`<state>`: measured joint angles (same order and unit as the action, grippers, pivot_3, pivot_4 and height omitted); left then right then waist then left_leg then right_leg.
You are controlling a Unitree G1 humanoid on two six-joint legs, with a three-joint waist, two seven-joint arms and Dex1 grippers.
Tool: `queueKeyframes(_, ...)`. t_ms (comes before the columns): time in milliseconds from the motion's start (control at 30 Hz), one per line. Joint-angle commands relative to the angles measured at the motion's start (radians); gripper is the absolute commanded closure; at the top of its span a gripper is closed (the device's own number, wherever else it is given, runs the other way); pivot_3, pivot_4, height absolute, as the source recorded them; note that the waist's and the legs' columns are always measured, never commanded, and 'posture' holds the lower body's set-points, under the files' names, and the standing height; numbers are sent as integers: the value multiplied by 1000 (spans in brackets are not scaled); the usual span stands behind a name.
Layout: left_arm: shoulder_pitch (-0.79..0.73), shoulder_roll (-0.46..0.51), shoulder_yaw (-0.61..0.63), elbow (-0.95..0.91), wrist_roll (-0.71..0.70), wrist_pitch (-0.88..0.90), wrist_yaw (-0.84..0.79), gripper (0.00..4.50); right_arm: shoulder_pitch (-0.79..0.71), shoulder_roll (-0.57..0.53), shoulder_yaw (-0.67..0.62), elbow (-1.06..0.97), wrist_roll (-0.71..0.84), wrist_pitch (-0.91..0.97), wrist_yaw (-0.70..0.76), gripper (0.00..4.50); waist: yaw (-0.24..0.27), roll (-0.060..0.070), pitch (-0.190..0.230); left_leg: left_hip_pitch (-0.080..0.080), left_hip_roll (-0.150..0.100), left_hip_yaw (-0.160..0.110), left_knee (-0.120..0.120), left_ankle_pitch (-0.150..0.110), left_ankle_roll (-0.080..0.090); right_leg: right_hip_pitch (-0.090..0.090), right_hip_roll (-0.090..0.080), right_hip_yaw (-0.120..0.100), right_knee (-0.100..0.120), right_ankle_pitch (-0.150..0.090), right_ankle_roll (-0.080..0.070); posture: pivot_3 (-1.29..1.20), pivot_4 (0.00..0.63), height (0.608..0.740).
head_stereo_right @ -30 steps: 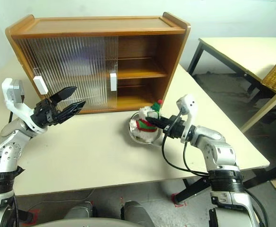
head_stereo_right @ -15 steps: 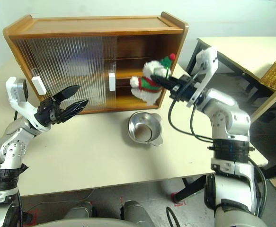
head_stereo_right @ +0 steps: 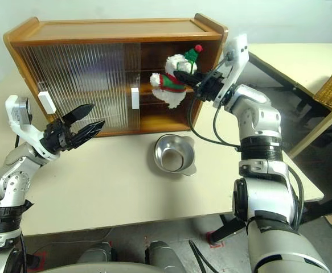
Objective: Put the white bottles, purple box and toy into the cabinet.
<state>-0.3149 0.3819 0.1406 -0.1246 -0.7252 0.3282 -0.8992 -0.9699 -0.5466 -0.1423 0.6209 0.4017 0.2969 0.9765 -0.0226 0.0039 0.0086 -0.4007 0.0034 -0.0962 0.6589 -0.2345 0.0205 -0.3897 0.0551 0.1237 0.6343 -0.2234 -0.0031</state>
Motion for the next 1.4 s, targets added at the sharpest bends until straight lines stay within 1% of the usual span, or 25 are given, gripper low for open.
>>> queueKeyframes(33,12,4,5,-23,8,-5,9,0,-50,16,12,90,-44,-72,-2,4075,3,0,0,0,0,0,0,0,0,0,0,0,0,0,0,16,4,740)
queueKeyframes(133,16,3,6,-28,6,-5,15,0,-102,34,13,189,-85,-144,-30,4079,6,0,0,-1,0,0,0,0,0,-1,0,0,0,0,-1,19,5,740)
queueKeyframes(367,18,3,7,-36,4,-6,24,0,-178,64,19,360,-155,-248,-79,4080,9,0,0,-2,1,0,0,0,0,-2,0,0,0,1,-2,27,6,740)
queueKeyframes(500,20,4,10,-41,3,-6,30,0,-217,87,28,447,-205,-287,-140,4080,10,1,0,-2,2,0,-1,0,0,-3,0,0,0,1,-3,35,7,740)
queueKeyframes(833,28,3,12,-49,1,-9,40,0,-284,129,39,577,-292,-368,-241,4080,11,1,0,-2,2,0,-1,0,0,-3,0,0,0,2,-4,45,8,740)
queueKeyframes(1067,33,4,11,-54,-2,-12,46,0,-295,149,48,615,-336,-420,-316,4081,14,1,0,-2,3,0,-1,-1,-1,-3,0,0,0,2,-4,50,9,740)
queueKeyframes(1100,34,4,11,-55,-2,-11,47,0,-294,151,51,617,-342,-426,-323,3362,14,1,0,-2,3,0,-1,-1,-1,-3,0,0,0,2,-4,50,9,740)
queueKeyframes(1133,35,4,11,-56,-2,-11,48,0,-293,151,52,619,-345,-430,-327,3124,15,1,0,-2,3,0,-1,-1,-2,-3,0,0,0,2,-4,50,9,740)
queueKeyframes(1300,35,7,10,-53,-4,-11,45,0,-293,150,38,619,-344,-435,-326,1353,16,1,1,-3,3,0,-1,-1,-2,-4,0,0,0,1,-4,44,7,740)
queueKeyframes(1400,34,4,4,-54,-4,-10,44,0,-291,147,32,614,-339,-434,-315,166,16,1,1,-5,3,0,-1,-1,-2,-6,0,-1,0,1,-4,44,7,740)
